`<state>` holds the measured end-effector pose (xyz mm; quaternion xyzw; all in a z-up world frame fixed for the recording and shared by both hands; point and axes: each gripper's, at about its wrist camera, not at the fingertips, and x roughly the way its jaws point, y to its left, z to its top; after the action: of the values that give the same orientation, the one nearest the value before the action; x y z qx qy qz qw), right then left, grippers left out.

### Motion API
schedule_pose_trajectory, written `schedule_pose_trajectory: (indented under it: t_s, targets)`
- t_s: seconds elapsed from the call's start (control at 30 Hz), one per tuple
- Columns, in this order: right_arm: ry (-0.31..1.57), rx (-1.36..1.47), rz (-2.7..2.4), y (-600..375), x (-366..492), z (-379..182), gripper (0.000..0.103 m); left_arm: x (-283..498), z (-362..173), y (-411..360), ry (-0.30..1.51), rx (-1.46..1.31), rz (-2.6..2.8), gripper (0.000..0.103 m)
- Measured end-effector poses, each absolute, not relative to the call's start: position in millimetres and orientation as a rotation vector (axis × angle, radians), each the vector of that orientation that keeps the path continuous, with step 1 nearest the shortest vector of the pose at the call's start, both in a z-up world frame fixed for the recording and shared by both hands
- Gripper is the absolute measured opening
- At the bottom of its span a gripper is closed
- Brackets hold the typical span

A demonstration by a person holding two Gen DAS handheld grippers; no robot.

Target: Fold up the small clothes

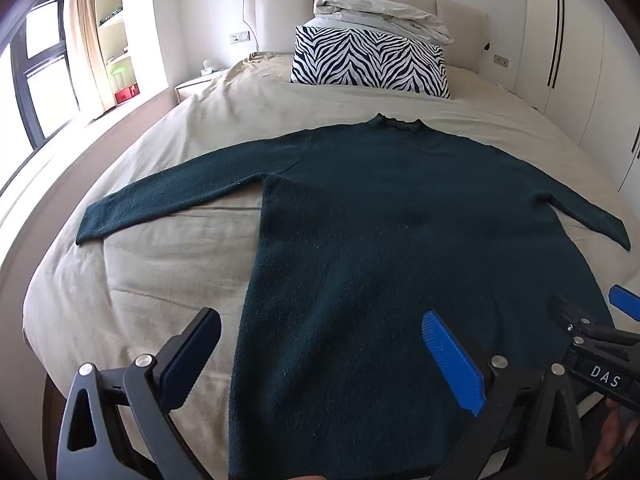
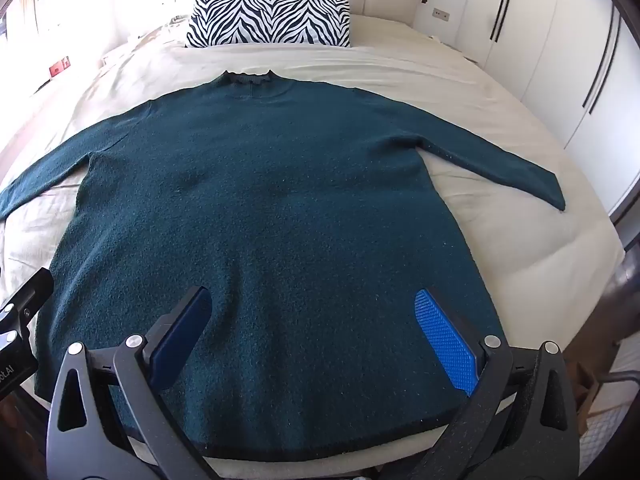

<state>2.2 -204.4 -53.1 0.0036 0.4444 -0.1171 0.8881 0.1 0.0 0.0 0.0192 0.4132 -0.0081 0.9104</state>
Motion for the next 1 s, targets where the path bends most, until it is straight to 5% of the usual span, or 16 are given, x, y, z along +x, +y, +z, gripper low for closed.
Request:
schedule_pose_trajectory:
  t_s: [1.0]
  targets:
    - [0.936,0.012,-0.233,-201.2,-0.5,-56.5,0.103,-2.2,-5.1,4.9,0.872,0.024,-0.012,0.103]
